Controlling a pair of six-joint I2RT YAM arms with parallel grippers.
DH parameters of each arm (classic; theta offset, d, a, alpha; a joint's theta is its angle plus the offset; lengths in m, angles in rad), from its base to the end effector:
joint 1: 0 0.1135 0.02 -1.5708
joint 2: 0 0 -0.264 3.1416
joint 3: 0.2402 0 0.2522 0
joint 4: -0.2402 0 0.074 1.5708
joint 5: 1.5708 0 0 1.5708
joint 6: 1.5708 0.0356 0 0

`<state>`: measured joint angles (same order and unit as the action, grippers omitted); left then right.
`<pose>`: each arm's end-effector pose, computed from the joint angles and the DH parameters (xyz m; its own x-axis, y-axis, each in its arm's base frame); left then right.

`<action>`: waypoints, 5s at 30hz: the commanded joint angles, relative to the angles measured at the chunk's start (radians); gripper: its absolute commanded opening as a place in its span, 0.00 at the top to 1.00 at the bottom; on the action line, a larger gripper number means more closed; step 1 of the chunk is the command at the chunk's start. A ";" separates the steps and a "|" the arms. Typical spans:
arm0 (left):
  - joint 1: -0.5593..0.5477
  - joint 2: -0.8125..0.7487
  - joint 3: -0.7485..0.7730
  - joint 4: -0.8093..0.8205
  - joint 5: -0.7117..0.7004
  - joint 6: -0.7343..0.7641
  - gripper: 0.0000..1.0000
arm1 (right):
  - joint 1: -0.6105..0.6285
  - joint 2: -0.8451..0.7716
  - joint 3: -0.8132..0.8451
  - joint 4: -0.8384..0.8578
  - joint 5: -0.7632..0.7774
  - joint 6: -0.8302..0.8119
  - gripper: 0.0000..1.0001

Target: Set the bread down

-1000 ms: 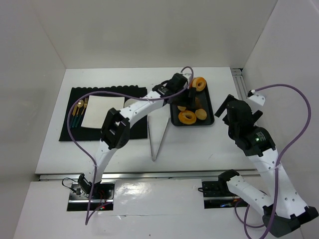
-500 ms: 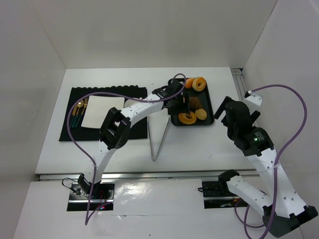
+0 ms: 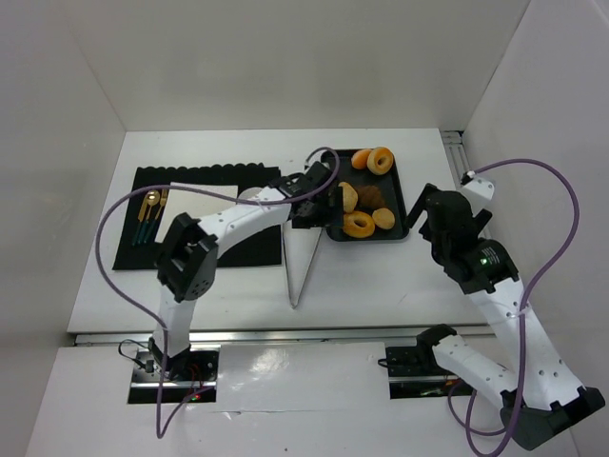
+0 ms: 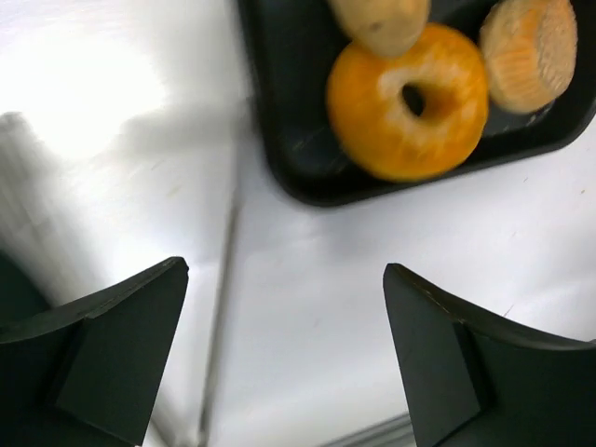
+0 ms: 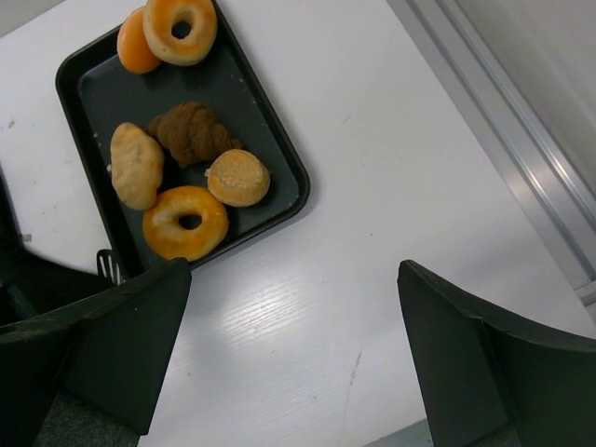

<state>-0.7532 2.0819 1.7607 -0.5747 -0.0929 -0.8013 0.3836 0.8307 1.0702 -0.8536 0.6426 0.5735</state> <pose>0.3443 -0.3183 0.2379 -0.8551 -0.1786 -0.4868 0.0353 0.9165 -0.3984 0.1466 0.0362 0.3658 -0.3650 0.3211 -0.8739 0.4198 0.8946 0.1534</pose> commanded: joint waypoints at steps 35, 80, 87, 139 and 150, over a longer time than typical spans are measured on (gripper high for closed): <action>-0.095 -0.079 -0.382 0.009 -0.313 -0.180 0.36 | 0.006 0.051 -0.024 0.088 -0.084 -0.041 0.01; -0.095 -0.234 -0.135 -0.005 0.004 -0.012 0.38 | 0.006 0.051 -0.006 0.096 -0.104 -0.060 0.01; -0.086 -0.181 -0.125 0.035 -0.011 -0.045 0.36 | 0.006 0.042 -0.006 0.096 -0.104 -0.060 0.01; 0.341 -0.571 -0.220 -0.040 -0.177 0.097 0.87 | 0.006 0.091 -0.007 0.155 -0.123 -0.096 0.01; 0.669 -0.743 -0.529 -0.031 -0.091 0.059 0.87 | 0.006 0.120 -0.019 0.174 -0.150 -0.096 0.01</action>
<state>-0.1070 1.3979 1.2713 -0.6235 -0.2161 -0.7361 0.3840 0.9424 1.0527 -0.7231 0.4992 0.4885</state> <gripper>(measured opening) 0.411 0.992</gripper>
